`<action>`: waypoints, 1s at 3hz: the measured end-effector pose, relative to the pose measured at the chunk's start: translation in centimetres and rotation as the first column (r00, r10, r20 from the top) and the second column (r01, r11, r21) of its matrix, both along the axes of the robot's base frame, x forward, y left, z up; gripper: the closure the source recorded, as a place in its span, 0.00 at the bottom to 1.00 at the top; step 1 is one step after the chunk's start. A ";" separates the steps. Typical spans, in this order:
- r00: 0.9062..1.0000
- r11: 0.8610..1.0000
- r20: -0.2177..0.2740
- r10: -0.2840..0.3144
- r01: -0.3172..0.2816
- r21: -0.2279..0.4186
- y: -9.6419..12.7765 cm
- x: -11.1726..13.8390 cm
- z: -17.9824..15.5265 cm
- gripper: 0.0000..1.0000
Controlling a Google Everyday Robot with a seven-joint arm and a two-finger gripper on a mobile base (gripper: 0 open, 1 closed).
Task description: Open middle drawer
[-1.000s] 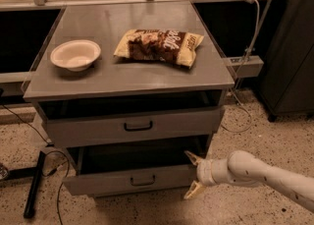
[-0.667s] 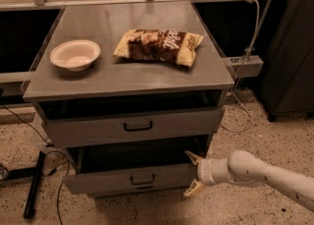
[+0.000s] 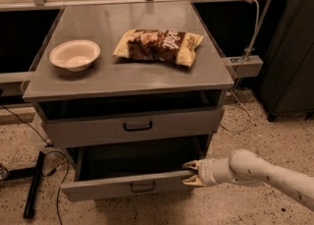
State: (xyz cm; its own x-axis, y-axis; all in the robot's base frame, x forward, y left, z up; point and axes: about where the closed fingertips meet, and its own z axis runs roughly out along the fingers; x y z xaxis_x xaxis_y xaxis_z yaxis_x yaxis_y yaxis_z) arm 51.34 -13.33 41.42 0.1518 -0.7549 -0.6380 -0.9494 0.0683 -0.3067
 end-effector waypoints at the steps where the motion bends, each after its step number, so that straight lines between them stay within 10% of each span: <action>1: 1.000 1.000 0.000 0.000 0.000 0.000 -0.2 0.0 0.4 0.88; 3: 1.000 1.000 0.004 -0.003 0.003 -0.001 -0.6 -0.8 0.8 1.00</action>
Offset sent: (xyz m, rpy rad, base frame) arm -0.1425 -0.0637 0.0893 0.0106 -0.1252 -0.0148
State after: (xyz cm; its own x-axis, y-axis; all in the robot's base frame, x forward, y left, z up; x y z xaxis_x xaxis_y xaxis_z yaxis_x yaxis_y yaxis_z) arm 50.57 -13.94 42.20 0.1521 -0.7557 -0.6370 -0.9480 0.0708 -0.3104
